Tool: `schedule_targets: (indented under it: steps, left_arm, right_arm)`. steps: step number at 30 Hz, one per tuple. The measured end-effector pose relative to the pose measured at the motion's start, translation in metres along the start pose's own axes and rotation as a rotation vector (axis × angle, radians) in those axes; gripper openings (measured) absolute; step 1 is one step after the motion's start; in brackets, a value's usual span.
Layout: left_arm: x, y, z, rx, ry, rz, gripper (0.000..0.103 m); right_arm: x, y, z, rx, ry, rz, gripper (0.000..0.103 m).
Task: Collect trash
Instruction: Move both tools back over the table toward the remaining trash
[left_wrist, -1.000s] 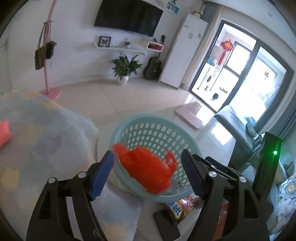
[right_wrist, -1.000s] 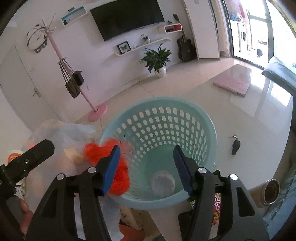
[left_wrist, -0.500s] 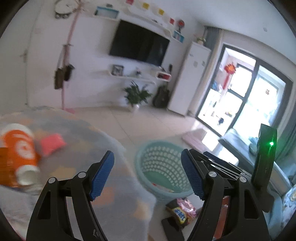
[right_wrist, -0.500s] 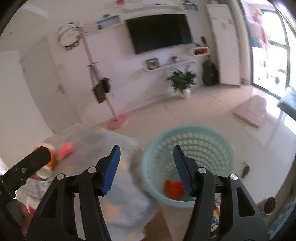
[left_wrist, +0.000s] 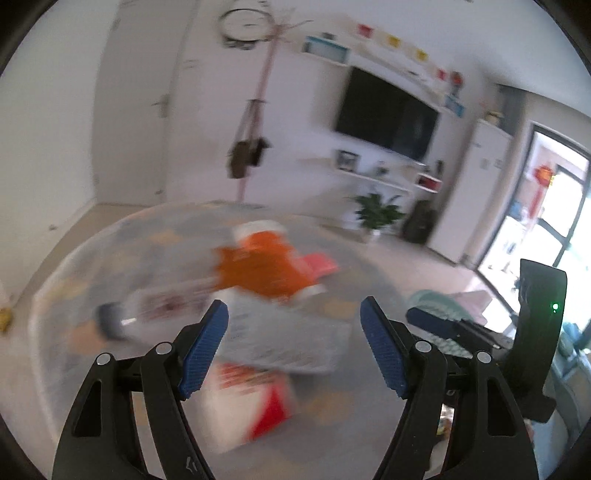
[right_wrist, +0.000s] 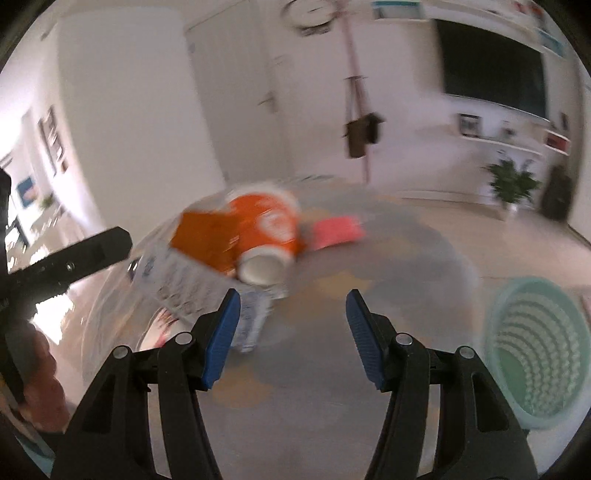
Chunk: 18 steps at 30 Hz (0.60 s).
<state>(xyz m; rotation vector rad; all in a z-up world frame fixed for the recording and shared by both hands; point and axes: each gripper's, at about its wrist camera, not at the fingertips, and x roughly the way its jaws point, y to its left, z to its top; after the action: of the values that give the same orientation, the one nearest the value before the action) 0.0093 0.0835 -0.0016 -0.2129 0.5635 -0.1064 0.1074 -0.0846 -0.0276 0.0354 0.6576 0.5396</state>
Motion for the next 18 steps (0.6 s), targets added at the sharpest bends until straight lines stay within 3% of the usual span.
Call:
schedule_targets:
  steps: [3, 8, 13, 16, 18]
  left_arm:
    - [-0.009, 0.035, -0.005, -0.049, 0.014, 0.062, 0.072]
    - [-0.014, 0.066, -0.013, -0.113, 0.026, 0.098, 0.072]
    - [-0.016, 0.076, -0.017, -0.138, 0.030, 0.100, 0.072]
    - [-0.011, 0.078, -0.022, -0.152, 0.042, 0.087, 0.072]
    - [-0.008, 0.075, -0.022, -0.157, 0.052, 0.079, 0.072]
  right_arm:
    - [0.020, 0.015, 0.001, -0.015, 0.039, 0.051, 0.056]
    - [0.042, 0.019, 0.008, -0.006, 0.092, 0.159, 0.056]
    - [0.033, 0.029, -0.001, -0.213, 0.086, 0.097, 0.072]
    - [0.033, 0.043, -0.008, -0.367, 0.100, 0.047, 0.088]
    - [0.035, 0.052, -0.010, -0.449, 0.084, 0.006, 0.090]
